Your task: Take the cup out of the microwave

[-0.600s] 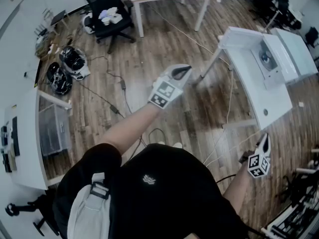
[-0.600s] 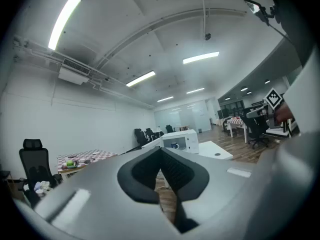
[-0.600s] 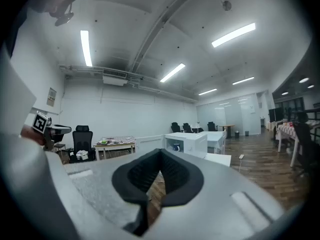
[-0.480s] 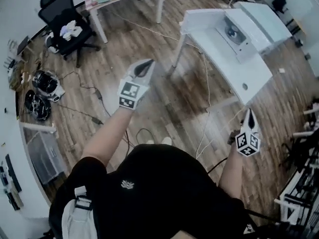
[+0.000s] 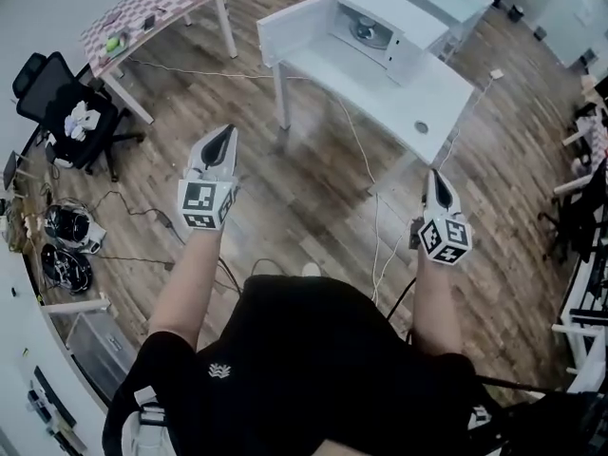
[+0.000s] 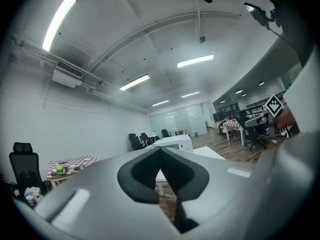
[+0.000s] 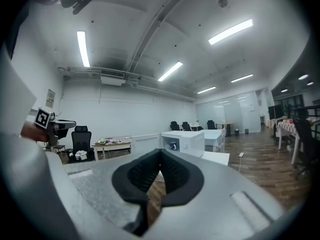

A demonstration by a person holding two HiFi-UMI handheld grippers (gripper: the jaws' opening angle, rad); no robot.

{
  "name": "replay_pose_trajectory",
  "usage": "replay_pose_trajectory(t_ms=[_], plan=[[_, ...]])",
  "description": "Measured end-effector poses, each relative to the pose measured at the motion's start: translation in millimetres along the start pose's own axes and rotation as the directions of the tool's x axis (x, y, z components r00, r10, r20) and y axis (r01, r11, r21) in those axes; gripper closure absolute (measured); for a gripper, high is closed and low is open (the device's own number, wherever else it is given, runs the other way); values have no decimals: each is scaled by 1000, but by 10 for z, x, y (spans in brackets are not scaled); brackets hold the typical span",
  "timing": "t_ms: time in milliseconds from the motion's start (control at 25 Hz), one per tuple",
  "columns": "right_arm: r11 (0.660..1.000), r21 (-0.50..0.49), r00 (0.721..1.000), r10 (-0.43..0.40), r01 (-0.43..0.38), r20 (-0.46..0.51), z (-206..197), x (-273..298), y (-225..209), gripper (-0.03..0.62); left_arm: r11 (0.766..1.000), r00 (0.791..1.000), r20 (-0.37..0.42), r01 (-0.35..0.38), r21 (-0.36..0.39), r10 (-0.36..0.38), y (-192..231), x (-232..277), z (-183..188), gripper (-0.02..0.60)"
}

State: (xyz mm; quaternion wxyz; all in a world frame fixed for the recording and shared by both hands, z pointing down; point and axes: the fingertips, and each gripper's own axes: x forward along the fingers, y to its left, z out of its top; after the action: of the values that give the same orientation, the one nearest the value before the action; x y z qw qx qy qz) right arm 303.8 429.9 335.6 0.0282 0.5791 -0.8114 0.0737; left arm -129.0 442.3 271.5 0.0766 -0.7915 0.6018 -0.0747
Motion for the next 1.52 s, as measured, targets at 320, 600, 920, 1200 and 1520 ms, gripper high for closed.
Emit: replay_pose_trajectory(t_ms=[320,600,920,1200,1520], plan=[[999,37,999,36,-35,-8,-212,256,-132,594,999,1000,0,-9,39,9,-225,101,4,580],[999,35,999,40,-40,-9,-213,742,-164,594,999,1000,3,7,45,-8,-50,608,-92,580],[1000,12,1000,25,-25,-18,-110,1472,-1,594,999,999,9,47,12,-47,408,1325,-273,580],[1000,12,1000,8,-8,-26,-76,2230,35,594,996,996,25,85,-10,-85,786,2130,-394,580],[1000,2,998,-25,25,-49,61,3159,185,594,987,988,25,155,-35,-154,1265,2983,-518,580]])
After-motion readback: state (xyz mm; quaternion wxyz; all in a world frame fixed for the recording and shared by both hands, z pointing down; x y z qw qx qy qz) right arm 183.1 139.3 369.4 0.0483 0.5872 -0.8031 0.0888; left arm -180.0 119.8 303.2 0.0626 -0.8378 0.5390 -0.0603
